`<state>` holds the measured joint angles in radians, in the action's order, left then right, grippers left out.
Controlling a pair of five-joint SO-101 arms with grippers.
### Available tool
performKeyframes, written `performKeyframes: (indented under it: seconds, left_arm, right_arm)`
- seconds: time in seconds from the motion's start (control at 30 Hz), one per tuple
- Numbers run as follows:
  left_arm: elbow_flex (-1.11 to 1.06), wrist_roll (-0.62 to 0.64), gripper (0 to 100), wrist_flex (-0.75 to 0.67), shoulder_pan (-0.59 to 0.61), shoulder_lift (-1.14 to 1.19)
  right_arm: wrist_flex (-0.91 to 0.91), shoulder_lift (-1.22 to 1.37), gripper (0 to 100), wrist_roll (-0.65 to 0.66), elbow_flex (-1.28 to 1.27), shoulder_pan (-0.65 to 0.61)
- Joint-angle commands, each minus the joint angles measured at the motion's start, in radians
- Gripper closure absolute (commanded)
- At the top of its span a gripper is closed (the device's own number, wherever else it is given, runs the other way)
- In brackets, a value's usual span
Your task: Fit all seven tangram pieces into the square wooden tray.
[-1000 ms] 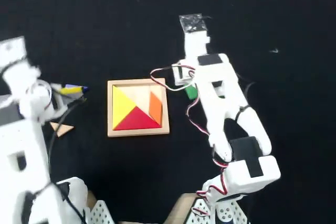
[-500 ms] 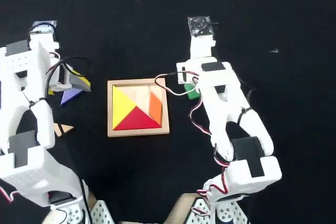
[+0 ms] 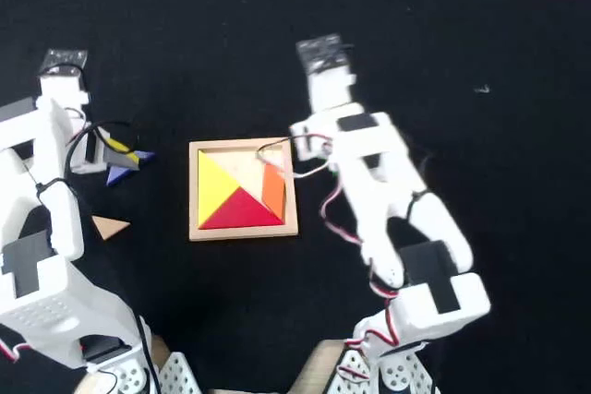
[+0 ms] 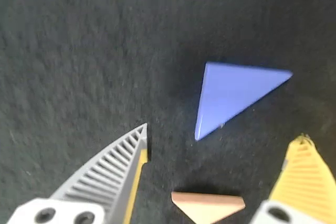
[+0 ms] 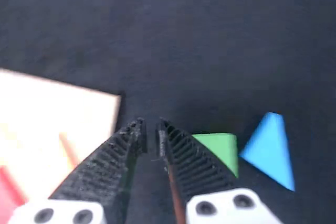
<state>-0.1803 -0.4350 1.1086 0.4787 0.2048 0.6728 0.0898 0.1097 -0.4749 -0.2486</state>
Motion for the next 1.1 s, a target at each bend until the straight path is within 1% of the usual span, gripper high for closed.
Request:
performKeyframes:
  seconds: [0.0,0.07,0.2,0.27,0.33,0.4,0.43,0.57,0.7,0.87,0.93,1.07]
  left_arm:
    - [-0.004,-0.008,61,-0.023,0.033,-0.015]
    - [-0.005,0.028,61,-0.017,0.053,-0.008]
    - [-0.062,0.229,61,0.084,0.073,-0.021]
    - [-0.104,0.322,61,0.107,0.079,-0.031]
    - [-0.188,0.391,61,0.064,0.073,-0.043]
    - [-0.294,0.436,61,-0.044,0.059,-0.049]
    - [-0.331,0.446,61,-0.081,0.061,-0.058]
    - [-0.395,0.462,61,-0.112,0.102,-0.186]
    - [-0.558,0.493,61,-0.276,0.081,-0.292]
    - [-0.671,0.493,61,-0.353,0.061,-0.427]
    - [-0.702,0.493,61,-0.387,0.061,-0.448]
    - [-0.707,0.497,61,-0.394,0.062,-0.451]
  right_arm:
    - [0.003,-0.044,98.7,0.043,-0.002,-0.092]
    - [-0.002,-0.036,98.8,0.043,-0.001,-0.109]
    - [-0.006,-0.036,98.8,0.048,0.004,-0.115]
    - [-0.006,-0.031,98.8,0.048,0.019,-0.133]
    - [-0.006,-0.002,98.8,0.048,0.036,-0.15]
    - [0.003,0.048,98.8,0.043,0.067,-0.172]
    - [0.018,0.073,98.8,0.043,0.087,-0.178]
    - [0.118,0.15,98.8,0.043,0.194,-0.178]
    - [0.138,0.191,98.8,0.043,0.228,-0.175]
    - [0.173,0.189,98.8,0.043,0.226,-0.183]
    - [0.206,0.174,98.8,0.043,0.229,-0.178]
    - [0.221,0.076,98.8,0.04,0.217,-0.141]
